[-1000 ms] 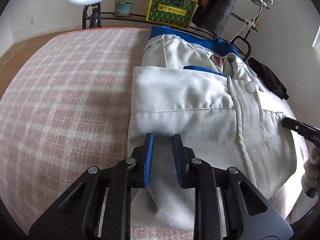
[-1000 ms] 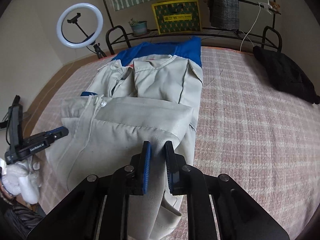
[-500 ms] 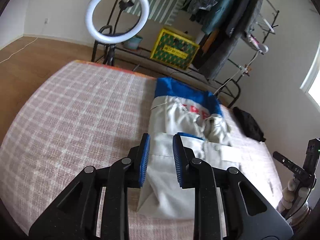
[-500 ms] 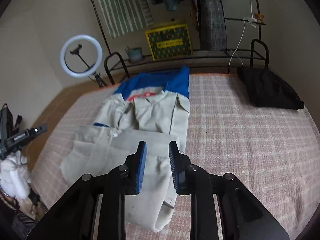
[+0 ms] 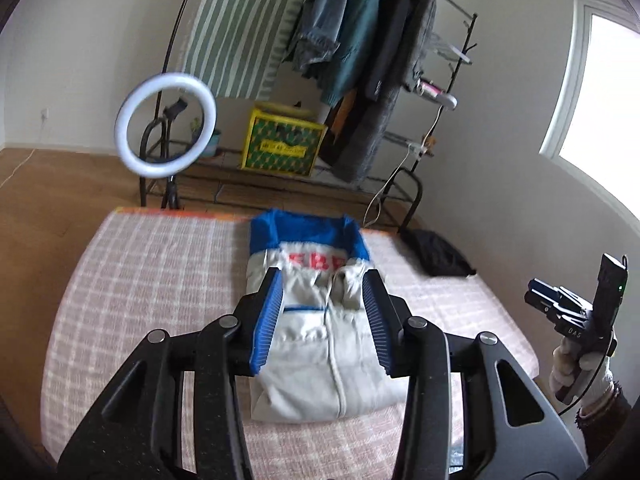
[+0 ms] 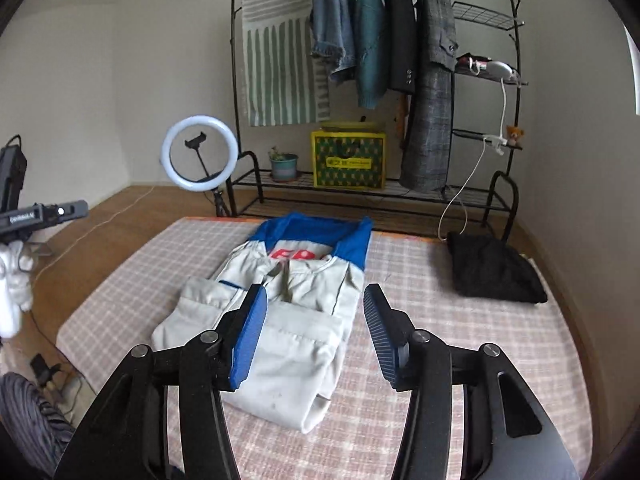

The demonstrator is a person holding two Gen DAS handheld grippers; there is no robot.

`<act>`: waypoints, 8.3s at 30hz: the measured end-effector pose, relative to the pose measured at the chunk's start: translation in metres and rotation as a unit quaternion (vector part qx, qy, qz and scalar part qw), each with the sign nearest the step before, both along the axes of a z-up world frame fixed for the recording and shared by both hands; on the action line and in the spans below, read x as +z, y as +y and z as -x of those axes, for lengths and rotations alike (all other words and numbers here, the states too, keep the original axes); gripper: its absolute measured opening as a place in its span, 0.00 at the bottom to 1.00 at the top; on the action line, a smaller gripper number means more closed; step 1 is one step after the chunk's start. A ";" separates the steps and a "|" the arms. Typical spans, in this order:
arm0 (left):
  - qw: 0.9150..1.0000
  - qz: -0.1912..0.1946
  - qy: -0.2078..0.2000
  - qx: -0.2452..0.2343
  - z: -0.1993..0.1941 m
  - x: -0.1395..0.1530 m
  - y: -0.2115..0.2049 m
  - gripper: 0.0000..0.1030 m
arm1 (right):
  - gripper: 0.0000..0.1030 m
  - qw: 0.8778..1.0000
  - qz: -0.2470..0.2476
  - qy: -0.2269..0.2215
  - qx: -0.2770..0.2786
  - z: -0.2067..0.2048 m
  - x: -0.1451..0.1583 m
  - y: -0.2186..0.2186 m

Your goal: Fold large clothes

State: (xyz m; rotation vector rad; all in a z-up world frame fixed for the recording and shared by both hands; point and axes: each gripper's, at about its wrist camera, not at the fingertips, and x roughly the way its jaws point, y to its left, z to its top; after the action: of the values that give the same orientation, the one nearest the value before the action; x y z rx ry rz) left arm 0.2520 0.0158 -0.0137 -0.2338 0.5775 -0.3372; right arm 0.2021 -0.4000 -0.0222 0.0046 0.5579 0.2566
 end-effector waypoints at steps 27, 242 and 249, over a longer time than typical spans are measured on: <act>0.994 -0.097 0.046 0.000 -0.318 -0.016 0.001 0.41 | 0.11 0.995 -0.055 0.083 0.026 -0.272 -0.021 -0.025; 0.919 0.270 0.283 0.055 -0.060 -0.240 0.041 0.01 | 0.05 0.885 -0.332 0.309 0.108 -0.002 -0.221 0.060; 0.921 0.222 0.314 0.055 -0.054 -0.270 0.030 0.01 | 0.04 0.892 -0.291 0.332 0.093 0.014 -0.241 0.036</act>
State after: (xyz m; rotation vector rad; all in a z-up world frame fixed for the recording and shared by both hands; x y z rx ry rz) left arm 0.3064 0.0462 -0.2838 -0.8300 1.1150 -0.2781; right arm 0.1882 -0.3644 -0.2631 0.6469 1.1489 0.6128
